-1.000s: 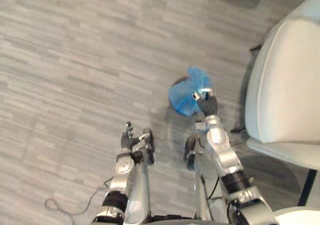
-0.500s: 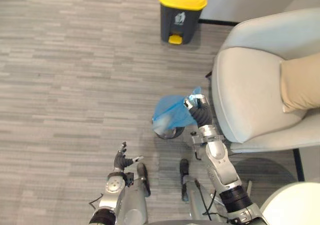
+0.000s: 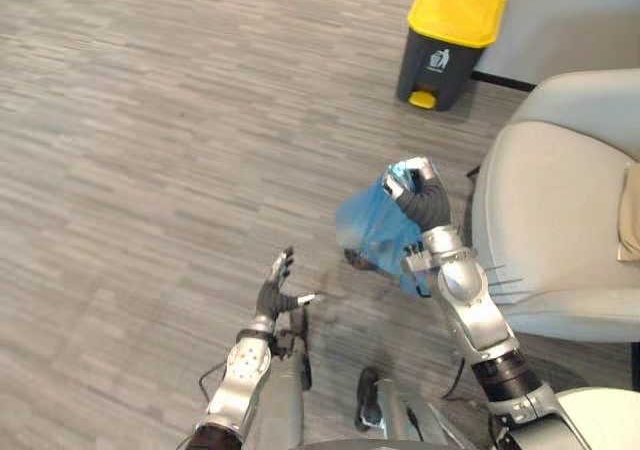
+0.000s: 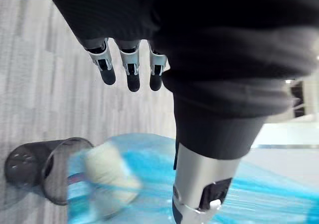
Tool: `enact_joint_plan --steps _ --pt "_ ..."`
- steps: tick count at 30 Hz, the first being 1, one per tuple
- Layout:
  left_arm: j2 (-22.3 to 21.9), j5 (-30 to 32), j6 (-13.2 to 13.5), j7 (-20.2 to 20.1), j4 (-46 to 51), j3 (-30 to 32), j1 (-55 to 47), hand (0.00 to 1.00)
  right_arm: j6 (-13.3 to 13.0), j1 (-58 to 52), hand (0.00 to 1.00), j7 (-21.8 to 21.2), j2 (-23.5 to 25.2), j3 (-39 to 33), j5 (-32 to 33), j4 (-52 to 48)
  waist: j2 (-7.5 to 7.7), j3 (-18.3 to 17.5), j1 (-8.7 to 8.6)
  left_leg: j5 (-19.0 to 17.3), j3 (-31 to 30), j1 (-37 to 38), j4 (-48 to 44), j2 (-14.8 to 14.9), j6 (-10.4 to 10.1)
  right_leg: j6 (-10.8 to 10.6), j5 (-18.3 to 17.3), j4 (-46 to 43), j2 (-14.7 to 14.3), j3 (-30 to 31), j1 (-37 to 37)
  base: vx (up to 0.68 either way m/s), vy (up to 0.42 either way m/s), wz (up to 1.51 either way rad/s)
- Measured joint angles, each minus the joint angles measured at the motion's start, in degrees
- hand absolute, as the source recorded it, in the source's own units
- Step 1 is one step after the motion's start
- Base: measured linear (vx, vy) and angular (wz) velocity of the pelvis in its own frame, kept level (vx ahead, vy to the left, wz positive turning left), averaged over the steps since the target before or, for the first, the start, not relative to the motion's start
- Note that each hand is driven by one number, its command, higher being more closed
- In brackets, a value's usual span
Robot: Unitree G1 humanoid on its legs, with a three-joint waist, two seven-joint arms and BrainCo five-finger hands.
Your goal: Gather rubbish on tea table into small bin, then transfer packed bag to large trash can.
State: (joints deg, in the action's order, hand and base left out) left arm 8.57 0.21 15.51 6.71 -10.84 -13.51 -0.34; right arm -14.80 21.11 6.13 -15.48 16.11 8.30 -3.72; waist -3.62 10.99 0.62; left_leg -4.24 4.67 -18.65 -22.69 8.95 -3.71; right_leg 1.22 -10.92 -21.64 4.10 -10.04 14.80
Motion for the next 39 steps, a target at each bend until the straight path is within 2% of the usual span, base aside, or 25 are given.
enact_joint_plan --steps 1,2,3,6,12,14,15,20,25,28,29,36,38,39 --pt "0.28 0.67 0.05 0.11 0.00 -0.52 2.23 0.00 -0.06 0.94 1.00 -0.16 -1.04 0.41 0.02 0.00 -0.52 -0.37 -0.33 -0.04 0.13 3.86 8.25 0.06 -2.94 -0.94 1.87 2.86 -0.29 0.00 -0.02 -0.11 0.109 0.10" --pt "0.74 0.78 0.07 0.16 -0.08 -1.01 3.63 0.00 -0.07 1.11 1.00 -0.19 -0.98 0.41 0.04 0.00 0.01 -0.33 -0.53 1.69 0.25 4.53 10.96 -0.17 -3.72 -1.41 2.64 4.24 0.08 0.09 -0.01 -0.15 0.147 0.11" --pt "2.20 2.41 0.07 1.10 -0.09 -2.70 5.94 0.00 0.02 1.11 1.00 -0.75 -0.08 0.77 0.08 0.01 0.89 -0.78 -0.70 5.41 0.56 5.69 16.04 -1.14 -2.95 -2.23 5.81 8.32 0.15 0.49 -0.52 -0.10 0.118 0.06" --pt "4.18 5.89 -0.03 1.23 -0.57 -5.83 7.84 0.00 0.10 1.81 1.00 -2.52 2.47 3.83 0.09 -0.19 2.46 -1.78 -0.82 7.73 2.38 7.75 19.95 -2.22 -1.60 -3.41 11.17 14.63 0.45 1.56 -2.92 -0.04 0.139 -0.17" --pt "3.37 9.64 0.17 2.36 -2.91 -10.17 11.88 0.00 0.34 5.39 1.00 -5.01 4.81 12.71 0.59 -4.05 4.23 -3.93 -1.24 8.89 5.62 10.55 23.02 -3.96 -0.39 -4.60 15.16 20.44 1.02 4.70 -5.32 -0.01 0.101 -0.25" --pt "2.39 10.64 0.68 3.67 -6.33 -11.10 13.92 0.00 1.65 5.57 1.00 -5.21 5.69 15.79 1.33 -4.05 4.96 -5.52 -1.30 9.02 6.68 11.57 23.86 -4.10 -0.25 -4.77 15.76 21.34 0.97 5.83 -5.77 -0.01 0.045 -0.24" --pt "2.04 11.34 0.69 4.39 -8.23 -11.43 15.27 1.00 2.16 5.59 1.00 -5.20 5.82 16.91 2.54 -4.05 5.13 -6.08 -1.44 9.10 6.68 11.59 23.91 -4.07 -0.28 -4.67 15.95 21.54 0.91 5.87 -5.82 -0.02 0.018 -0.10" --pt "1.15 13.35 0.59 7.69 -12.16 -11.78 17.69 1.00 4.40 6.86 1.00 -5.17 5.82 21.75 5.50 -3.76 5.20 -6.56 -1.31 9.71 7.26 13.79 25.30 -3.83 -0.56 -4.32 16.47 22.17 0.06 6.72 -7.26 -0.03 0.000 -0.09" --pt "1.20 14.50 0.59 10.94 -12.20 -11.75 17.73 1.00 4.69 8.56 1.00 -5.17 5.81 23.40 8.17 -3.61 5.26 -6.88 -1.23 10.56 7.53 14.54 26.75 -3.02 -1.46 -3.55 17.09 23.13 -1.00 7.09 -7.49 -0.03 -0.019 -0.06" --pt "1.16 14.64 -0.81 11.03 -13.56 -12.61 17.72 1.00 4.62 11.32 1.00 -5.84 5.82 27.84 9.14 -3.62 5.08 -7.17 -1.45 10.72 7.49 14.57 26.75 -2.61 -1.67 -3.25 17.72 23.89 -1.57 7.38 -7.62 -0.01 -0.017 -0.09" --pt "0.99 14.64 -1.56 10.97 -14.71 -13.49 17.65 1.00 4.61 12.41 0.00 -6.59 5.88 29.89 9.12 -3.63 5.09 -7.54 -1.43 10.78 7.47 14.56 26.76 -2.38 -1.67 -3.19 17.81 24.03 -1.85 7.48 -7.64 0.00 -0.018 -0.08" --pt "0.06 13.15 -1.84 10.81 -15.20 -13.32 16.22 1.00 3.54 11.36 0.00 -7.83 6.17 30.00 9.01 -3.82 5.15 -8.07 -1.43 10.88 6.58 15.39 26.83 -1.93 -1.87 -3.16 17.82 24.94 -2.23 6.90 -9.29 0.01 -0.006 0.04" --pt "-1.42 12.57 -1.95 10.74 -15.17 -11.73 14.61 1.00 2.11 7.21 0.00 -8.76 6.42 27.65 8.70 -4.53 5.17 -8.23 -1.41 10.87 6.58 15.49 26.88 -2.04 -1.87 -3.18 17.80 24.94 -2.18 6.94 -9.36 0.00 0.000 0.00" --pt "-2.09 11.14 -2.12 10.69 -15.16 -10.44 12.86 1.00 1.39 3.58 0.00 -8.89 6.49 25.59 6.41 -4.87 5.18 -8.44 -1.49 10.86 6.61 15.51 26.90 -2.10 -1.87 -3.20 17.79 24.95 -2.12 6.98 -9.36 0.00 0.000 0.00"
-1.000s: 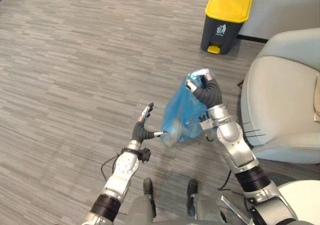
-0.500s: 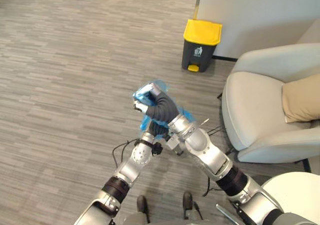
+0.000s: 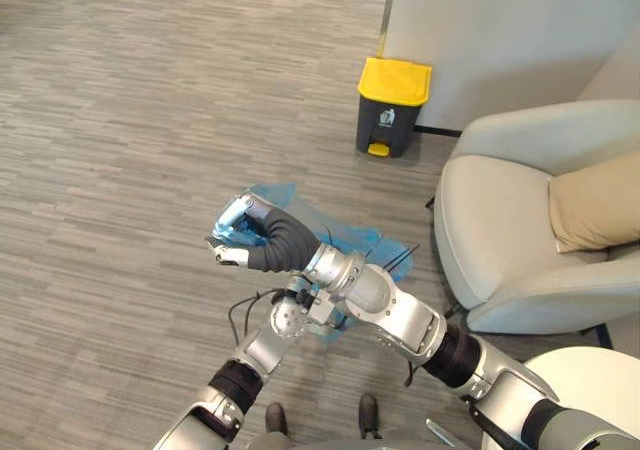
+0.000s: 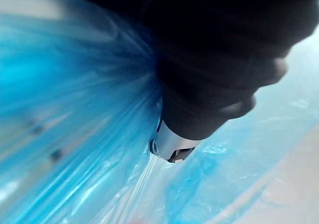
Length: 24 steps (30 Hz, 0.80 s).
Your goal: Gather rubbish on tea table into small bin, then transfer packed bag to large trash can.
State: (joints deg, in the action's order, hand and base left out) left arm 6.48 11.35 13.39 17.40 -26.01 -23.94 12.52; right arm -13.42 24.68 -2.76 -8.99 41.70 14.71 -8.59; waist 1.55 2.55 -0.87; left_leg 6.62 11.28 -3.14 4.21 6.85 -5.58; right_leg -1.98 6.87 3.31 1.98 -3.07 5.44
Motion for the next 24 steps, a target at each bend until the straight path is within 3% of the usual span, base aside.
enact_joint_plan --steps 11,15,18,24 --pt "1.73 -8.60 -0.22 -1.30 6.44 12.65 -13.69 1.00 -1.96 -28.04 0.00 1.78 -8.82 -19.99 -19.25 2.08 -0.04 -0.07 -0.11 -0.05 1.48 1.47 0.76 0.08 0.00 -0.17 -0.03 0.33 0.10 1.51 -0.41 -0.01 0.012 -0.07" --pt "4.53 -9.32 0.12 -4.88 6.01 17.19 -18.64 1.00 -1.79 -35.41 0.00 1.06 -9.64 -27.75 -19.67 14.28 -0.17 -0.11 -1.50 -0.30 1.29 2.16 0.80 -0.11 -0.33 -0.54 -0.17 0.93 0.09 1.18 -1.44 0.00 0.004 0.02" --pt "6.00 -10.90 0.44 -7.53 4.57 19.82 -20.98 1.00 -1.43 -37.92 0.00 -0.07 -9.86 -31.72 -19.59 22.29 -0.27 -0.16 -1.46 -0.44 1.23 2.18 0.81 -0.15 -0.17 -0.57 -0.17 1.00 0.16 1.05 -1.52 -0.01 0.004 0.02" --pt "6.03 -11.31 0.61 -11.30 -3.10 24.58 -26.15 1.00 -0.48 -39.64 0.00 0.22 -10.08 -38.63 -20.95 37.14 -2.35 -0.64 -1.49 -0.61 -0.66 1.89 1.09 -0.90 -0.30 -0.57 -0.41 2.03 1.15 -1.17 -2.32 -0.01 0.016 0.17"
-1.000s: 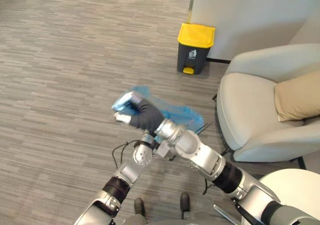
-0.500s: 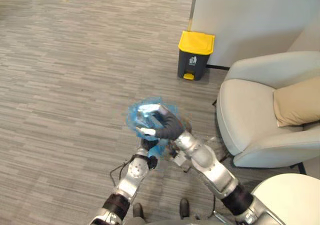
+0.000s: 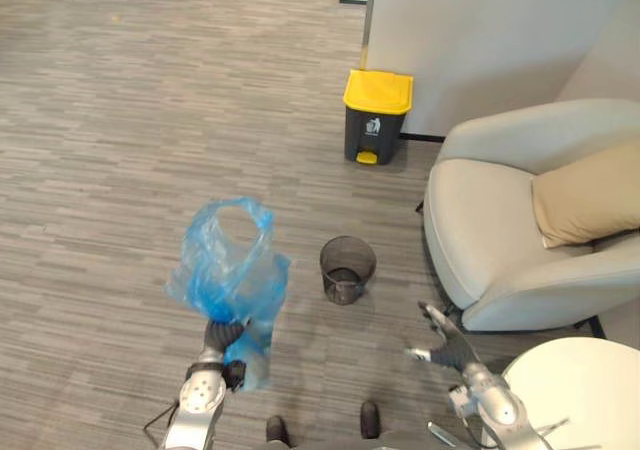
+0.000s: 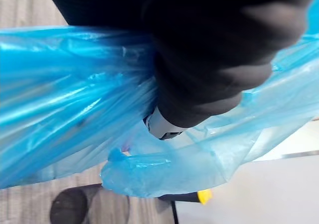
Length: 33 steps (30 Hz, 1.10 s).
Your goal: Gather rubbish on tea table into small bin, then transfer packed bag to large trash can.
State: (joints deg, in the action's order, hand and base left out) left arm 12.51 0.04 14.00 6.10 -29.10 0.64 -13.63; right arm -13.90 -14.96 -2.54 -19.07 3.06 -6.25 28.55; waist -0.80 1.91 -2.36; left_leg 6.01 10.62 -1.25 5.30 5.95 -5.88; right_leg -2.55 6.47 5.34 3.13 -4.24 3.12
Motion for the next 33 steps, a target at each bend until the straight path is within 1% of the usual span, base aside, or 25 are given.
enact_joint_plan --steps 4,5,8,10,11,12,13,14,15,17,18,19,20,21,22,23,24,26,27,28,29,30,31,32,33 --pt "-0.49 0.01 -0.07 -1.01 -2.03 2.46 -1.75 1.00 1.10 0.35 0.00 2.15 0.94 -1.18 -2.10 4.21 -0.92 0.86 0.11 -0.60 -3.97 -3.66 -3.34 -0.51 0.16 -0.55 -0.75 -0.78 0.84 -3.88 0.02 -0.01 0.014 0.51" --pt "-0.77 0.01 -0.06 -1.03 -2.01 2.93 -1.95 1.00 1.38 0.97 0.00 2.68 1.25 -1.72 -3.08 4.61 -1.35 1.93 0.22 -1.43 -5.75 -5.43 -5.90 -0.68 0.18 -0.58 -1.57 -2.21 1.09 -5.68 0.24 -0.04 0.028 0.71" --pt "-1.36 -0.47 -0.07 -1.03 -1.94 3.35 -1.50 1.00 1.53 2.28 0.00 4.37 2.06 -2.94 -3.34 4.61 -2.36 3.51 0.47 -2.95 -7.01 -10.23 -10.08 -0.74 1.32 -1.00 -3.69 -5.52 1.79 -10.10 1.64 -0.09 0.033 0.76" --pt "-1.96 -0.60 -0.13 -1.03 -1.92 3.76 -1.30 1.00 1.58 2.43 0.00 5.50 2.93 -3.94 -3.33 4.64 -1.35 3.86 0.95 -4.04 -2.93 -11.38 -10.40 -0.49 3.54 -1.42 -4.11 -5.09 3.70 -12.26 2.36 0.02 0.072 0.83" --pt "-2.54 -0.65 -0.13 -1.08 -1.83 3.90 -1.00 1.00 1.79 2.67 0.00 6.28 3.60 -5.03 -3.30 4.68 -1.79 4.19 1.71 -5.50 2.49 -12.84 -14.33 1.02 5.18 -2.06 -4.55 -5.43 4.16 -13.53 2.38 0.11 0.074 0.73" --pt "-2.78 -0.69 -0.16 -1.04 -1.68 4.17 -1.17 1.00 2.10 3.19 0.00 6.55 4.23 -5.26 -3.32 5.13 -2.48 4.47 1.95 -5.56 3.75 -13.14 -15.36 1.76 4.92 -2.61 -4.95 -6.18 4.20 -14.81 1.94 0.09 0.054 0.69" --pt "-2.80 -0.70 -0.17 -1.05 -1.67 4.40 -1.51 1.00 2.10 3.49 0.00 6.57 4.67 -5.20 -3.33 5.35 -1.77 4.91 2.34 -5.62 3.58 -13.24 -15.93 1.55 4.83 -3.34 -5.49 -6.45 4.76 -15.23 1.53 0.06 0.041 0.44" --pt "-2.80 -0.72 -0.18 -1.06 -1.66 4.63 -1.67 1.00 2.10 3.76 0.00 6.63 5.03 -5.23 -3.33 5.50 -1.81 4.87 2.73 -6.07 3.50 -13.22 -16.45 1.18 4.65 -3.63 -5.73 -6.60 5.17 -15.43 1.06 0.08 0.089 0.23" --pt "-2.81 -0.79 -0.20 -1.06 -1.66 4.76 -1.74 1.00 2.11 4.10 0.00 6.70 5.34 -5.23 -3.36 5.69 -1.35 5.10 3.41 -7.17 3.50 -13.51 -17.61 0.71 4.82 -4.38 -6.82 -7.43 5.89 -15.48 1.05 0.12 0.150 0.23" --pt "-2.85 -0.86 -0.43 -1.17 -0.33 4.73 -2.91 1.00 2.69 5.57 0.00 6.91 5.68 -5.27 -3.48 6.02 -0.32 5.48 3.16 -10.75 3.53 -15.03 -21.97 -0.91 5.85 -6.26 -11.40 -14.29 9.02 -15.35 3.07 0.16 0.182 0.26" --pt "-2.71 -0.87 -0.44 -1.18 0.26 4.73 -3.11 1.00 2.95 5.81 0.00 7.12 5.80 -5.27 -3.57 6.05 0.31 5.88 3.19 -11.81 3.63 -15.06 -23.17 -1.32 6.17 -6.80 -12.23 -16.75 10.29 -15.15 3.67 0.18 0.136 0.26" --pt "-2.45 -0.90 -0.56 -1.17 0.87 4.60 -3.12 1.00 3.28 5.68 0.00 7.41 6.24 -5.41 -3.65 6.09 1.17 6.30 3.28 -14.16 3.30 -15.10 -25.58 -2.63 6.67 -7.01 -14.29 -21.91 12.74 -14.70 4.47 0.21 0.114 0.24" --pt "-2.39 -0.93 -1.17 -1.16 1.84 4.13 -3.15 1.00 3.44 5.62 0.00 7.40 6.56 -5.31 -3.76 5.77 1.25 6.96 3.28 -16.68 2.85 -14.81 -28.08 -3.24 7.45 -5.46 -14.53 -30.78 14.66 -12.46 7.23 0.22 0.126 0.22" --pt "-2.26 -0.91 -1.35 -1.18 2.27 3.72 -3.24 1.00 3.62 5.51 0.00 7.39 6.83 -5.25 -3.80 5.53 1.18 7.16 3.20 -17.70 2.63 -14.34 -28.93 -3.34 7.85 -4.04 -13.76 -36.38 15.15 -10.49 9.44 0.25 0.156 0.20" --pt "-1.79 -0.91 -1.53 -1.18 3.23 3.15 -3.14 1.00 3.79 4.62 0.00 7.40 7.79 -5.24 -3.79 4.66 1.01 7.77 2.88 -19.50 1.66 -12.57 -30.10 -3.30 8.44 -2.39 -13.08 -46.77 14.72 -5.33 13.83 0.27 0.151 0.22" --pt "-1.08 -0.92 -1.67 -1.11 4.23 2.85 -2.98 1.00 3.76 3.68 0.00 7.38 8.86 -5.21 -3.79 3.98 0.66 8.43 2.78 -20.65 0.98 -10.90 -30.29 -3.21 8.68 -3.51 -15.81 -51.69 13.33 -3.21 16.02 0.36 0.115 0.34" --pt "-0.19 -0.93 -1.61 -1.09 5.21 2.64 -2.75 1.00 3.62 3.27 0.00 7.38 9.88 -5.11 -3.76 3.68 1.38 8.32 2.22 -22.07 0.18 -9.25 -30.10 -3.15 8.56 -3.29 -18.35 -53.59 11.56 -3.53 18.29 0.32 0.044 0.28" --pt "0.62 -0.94 -1.52 -1.08 5.39 2.60 -1.91 1.00 3.57 3.47 0.00 7.41 10.01 -5.07 -3.63 3.74 2.22 8.36 1.40 -23.95 -0.06 -7.72 -29.79 -3.51 8.12 -2.64 -19.30 -49.57 9.49 -5.45 22.06 0.39 -0.006 0.17" --pt "1.02 -0.94 -1.54 -1.07 4.48 2.26 -0.21 1.00 3.64 3.78 0.00 7.49 9.60 -5.46 -3.47 3.99 2.29 8.40 0.69 -25.34 -0.27 -7.08 -29.21 -4.03 7.59 -2.64 -18.75 -41.30 8.05 -8.20 24.83 0.37 -0.011 0.09" --pt "1.06 -0.94 -1.53 -1.07 4.31 2.28 0.14 1.00 3.64 3.87 0.00 7.49 9.51 -5.47 -3.46 4.09 2.27 8.41 0.44 -25.43 -0.32 -6.87 -29.14 -4.08 7.49 -2.73 -18.59 -39.48 7.73 -8.54 25.23 0.41 -0.025 0.25" --pt "1.13 -0.94 -1.56 -1.04 3.22 2.37 1.75 1.00 3.72 4.45 0.00 7.48 9.12 -5.50 -3.47 5.31 1.90 8.91 -0.43 -25.62 -1.19 -5.53 -28.91 -4.11 6.86 -1.92 -16.08 -31.15 6.00 -9.54 25.30 0.52 -0.065 0.33" --pt "1.16 -0.94 -1.56 -1.03 2.16 2.41 2.99 1.00 3.97 4.36 0.00 7.48 9.06 -5.61 -3.50 6.65 1.63 9.15 -0.76 -26.42 -1.85 -3.23 -27.67 -4.26 5.63 -0.13 -12.98 -27.28 4.52 -9.01 25.79 0.65 -0.088 0.42" --pt "1.10 -0.93 -1.55 -1.03 1.76 2.44 3.53 1.00 4.27 4.14 0.00 7.44 9.06 -5.64 -3.51 6.85 1.52 9.11 -0.98 -26.81 -2.53 -2.13 -27.06 -4.18 4.94 1.14 -11.48 -27.61 4.00 -8.64 26.13 0.76 -0.130 0.60" --pt "1.10 -0.93 -1.40 -1.03 1.59 2.26 3.80 1.00 4.33 3.53 0.00 7.37 9.07 -5.71 -3.50 6.65 2.17 8.59 -2.19 -27.42 -3.48 0.09 -26.07 -3.88 3.48 3.62 -8.56 -29.51 3.80 -9.12 26.09 0.71 -0.156 0.59" --pt "-0.04 -0.93 -1.31 -1.07 1.43 2.31 4.07 1.00 4.37 3.35 0.00 7.31 8.72 -6.58 -3.55 6.54 0.44 8.98 -2.47 -27.81 -3.68 1.19 -27.36 -1.83 2.20 6.38 -8.65 -33.19 3.00 -10.12 25.43 0.72 -0.158 0.45"
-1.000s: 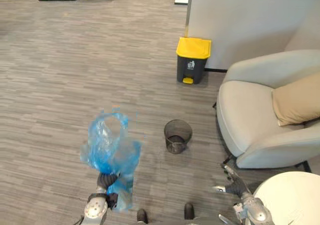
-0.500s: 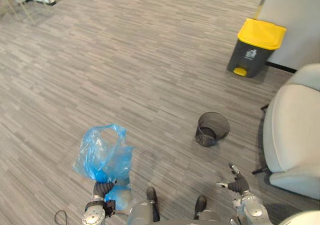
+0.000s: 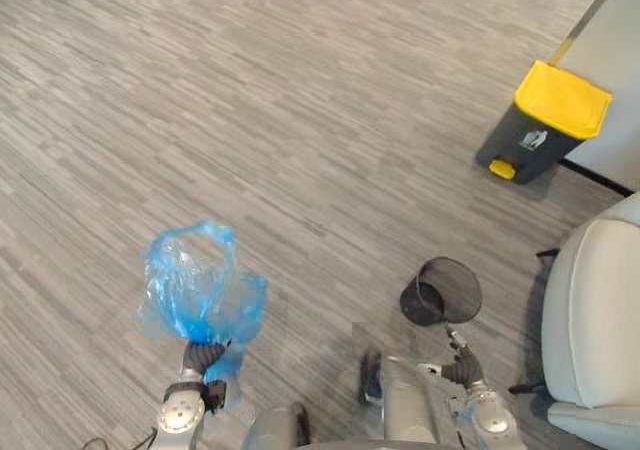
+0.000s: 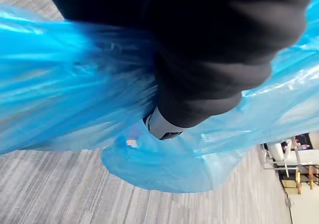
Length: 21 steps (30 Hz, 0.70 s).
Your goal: Gather rubbish on tea table into small bin, then transfer packed bag to large trash can.
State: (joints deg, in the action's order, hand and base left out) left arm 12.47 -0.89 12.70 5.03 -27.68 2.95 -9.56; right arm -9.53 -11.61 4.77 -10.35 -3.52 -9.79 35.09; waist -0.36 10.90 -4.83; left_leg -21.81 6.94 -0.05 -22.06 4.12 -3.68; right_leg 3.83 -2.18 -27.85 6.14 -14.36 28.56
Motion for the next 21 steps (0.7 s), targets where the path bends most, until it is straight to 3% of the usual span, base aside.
enact_joint_plan --steps 1,2,3,4,5,7,8,10,12,13,14,15,16,17,19,20,21 --pt "-0.66 0.01 0.00 0.00 0.07 0.03 0.02 1.00 -0.01 0.37 0.00 0.05 0.05 -0.65 -0.01 -0.19 -0.81 0.33 0.43 0.57 0.38 -0.19 -2.28 1.22 -1.22 0.81 -0.81 -1.39 -0.45 -0.94 -0.51 0.71 -0.174 0.12" --pt "-2.31 0.04 -0.07 -0.08 0.17 0.03 -0.06 1.00 0.02 0.14 0.00 0.03 -0.18 -1.04 -0.03 -0.98 -1.47 0.83 0.51 4.60 1.71 -1.50 -10.43 3.06 -1.62 1.50 -2.42 -5.46 -0.40 -1.96 -2.01 0.66 -0.201 0.06" --pt "-4.13 0.06 -0.05 -0.13 0.53 0.03 -0.31 1.00 -0.08 -1.35 0.00 -0.07 -0.68 -0.80 -0.10 -2.97 -1.59 1.73 0.57 12.92 3.28 -3.52 -22.28 4.73 2.18 2.16 -5.19 -10.54 -0.81 -3.78 -3.21 0.59 -0.265 -0.09" --pt "-4.52 0.04 -0.01 -0.16 1.34 0.04 -1.51 1.00 -0.16 -2.36 0.00 -0.02 -0.87 -0.72 -0.09 -4.27 -2.32 1.04 1.59 18.50 3.53 -5.46 -27.88 6.84 3.40 1.21 -6.26 -5.84 -3.22 -3.61 -6.27 0.38 -0.331 -0.55" --pt "-4.42 -0.02 0.43 -0.10 3.62 0.23 -3.88 1.00 -0.30 -4.00 0.00 0.20 0.16 -0.39 0.17 -6.69 -0.56 0.78 3.55 17.54 3.95 -8.40 -37.98 8.81 3.97 3.84 -8.98 -0.89 -5.23 -2.43 -10.97 0.24 -0.293 -0.82" --pt "-5.12 -0.03 0.03 -0.18 3.71 0.21 -2.90 1.00 -0.18 -1.98 0.00 0.38 0.03 -0.99 0.32 -6.84 -2.06 0.51 4.90 9.20 3.27 -15.96 -42.44 10.82 4.33 4.75 -10.72 0.12 -8.33 0.94 -14.27 0.51 -0.175 -1.04" --pt "-5.09 -0.04 -0.08 -0.29 4.00 0.08 -2.23 1.00 -0.19 -1.50 0.00 0.21 0.66 -0.66 0.40 -7.07 -0.60 1.32 5.86 6.79 4.32 -20.36 -39.57 9.91 4.21 4.75 -10.85 2.08 -8.62 3.16 -16.86 0.61 -0.070 -0.91" --pt "-5.25 -0.04 -0.02 -1.07 5.36 -0.07 -2.26 1.00 -0.18 -1.23 0.00 0.26 1.36 -0.53 0.92 -7.28 0.89 1.96 6.12 6.06 3.96 -23.53 -30.22 7.33 3.38 4.73 -10.84 5.74 -9.03 7.00 -21.80 0.65 -0.022 -0.94" --pt "-5.56 -0.02 -0.02 -1.25 5.70 -0.26 -2.95 1.00 -0.22 -0.98 0.00 0.46 1.16 -1.14 1.37 -7.39 1.35 1.82 7.59 7.10 1.25 -24.16 -17.93 4.10 1.66 4.63 -10.90 8.14 -9.53 12.25 -26.01 0.70 0.094 -1.44" --pt "-5.54 0.01 0.02 -1.23 6.13 -0.22 -3.36 1.00 -0.30 -0.91 0.00 0.61 0.69 -1.36 1.36 -7.42 1.35 1.52 8.32 8.65 -2.38 -24.15 -9.79 1.64 0.82 2.75 -12.00 8.42 -9.62 15.98 -27.55 0.45 0.161 -1.57" --pt "-5.68 0.03 0.05 -1.23 6.55 -0.18 -3.93 1.00 -0.26 -1.07 0.00 0.58 0.35 -1.77 1.35 -7.37 0.77 0.65 8.89 11.04 -4.92 -24.15 -4.70 0.88 1.49 0.26 -13.69 8.02 -10.02 18.71 -28.21 0.71 0.354 -2.21" --pt "-6.28 0.13 0.05 -1.23 6.67 0.02 -5.61 1.00 -0.08 -0.65 0.00 0.57 0.97 -2.94 1.32 -6.58 0.28 -0.81 8.98 15.49 -4.96 -24.05 -4.77 1.84 1.85 -2.68 -17.19 5.95 -10.65 23.07 -28.62 0.61 0.325 -1.79" --pt "-5.92 0.33 -0.28 -1.23 6.41 0.16 -5.52 1.00 0.10 -0.67 0.00 0.60 2.00 -3.26 1.33 -6.51 1.76 -1.31 8.69 14.40 -2.44 -23.85 -6.23 1.61 2.52 -3.97 -18.18 4.24 -9.42 24.31 -28.43 0.74 0.348 -1.57" --pt "-5.30 0.52 -0.56 -1.26 6.67 0.60 -5.49 1.00 0.03 -1.26 0.00 0.52 2.61 -3.47 1.31 -6.95 2.35 -1.62 8.12 11.35 -0.23 -22.09 -7.36 1.62 3.69 -7.20 -18.02 0.84 -8.42 24.71 -27.67 0.57 0.243 -1.00" --pt "-4.86 0.54 -0.63 -1.29 7.40 0.50 -5.54 1.00 0.17 -1.61 0.00 0.41 3.64 -3.30 1.21 -6.84 2.83 -1.46 7.24 7.08 3.71 -16.07 -7.70 1.84 5.25 -18.58 -15.56 -13.47 -5.82 22.97 -22.82 0.49 0.258 -1.18" --pt "-4.19 0.54 -0.69 -1.28 7.42 0.50 -5.50 1.00 0.14 -1.29 0.00 0.32 3.94 -3.18 1.21 -6.65 2.87 -1.49 7.12 6.39 5.89 -13.20 -7.01 1.93 5.29 -19.30 -16.10 -19.37 -4.23 20.46 -20.04 0.37 0.237 -1.20" --pt "-3.54 0.53 -0.76 -1.20 7.40 0.49 -5.23 1.00 0.11 -0.44 0.00 0.27 4.19 -2.87 1.21 -5.87 2.82 -1.48 6.95 6.03 7.95 -9.93 -5.65 2.01 4.99 -17.64 -16.50 -23.24 -1.75 15.57 -16.69 0.34 0.220 -0.99"
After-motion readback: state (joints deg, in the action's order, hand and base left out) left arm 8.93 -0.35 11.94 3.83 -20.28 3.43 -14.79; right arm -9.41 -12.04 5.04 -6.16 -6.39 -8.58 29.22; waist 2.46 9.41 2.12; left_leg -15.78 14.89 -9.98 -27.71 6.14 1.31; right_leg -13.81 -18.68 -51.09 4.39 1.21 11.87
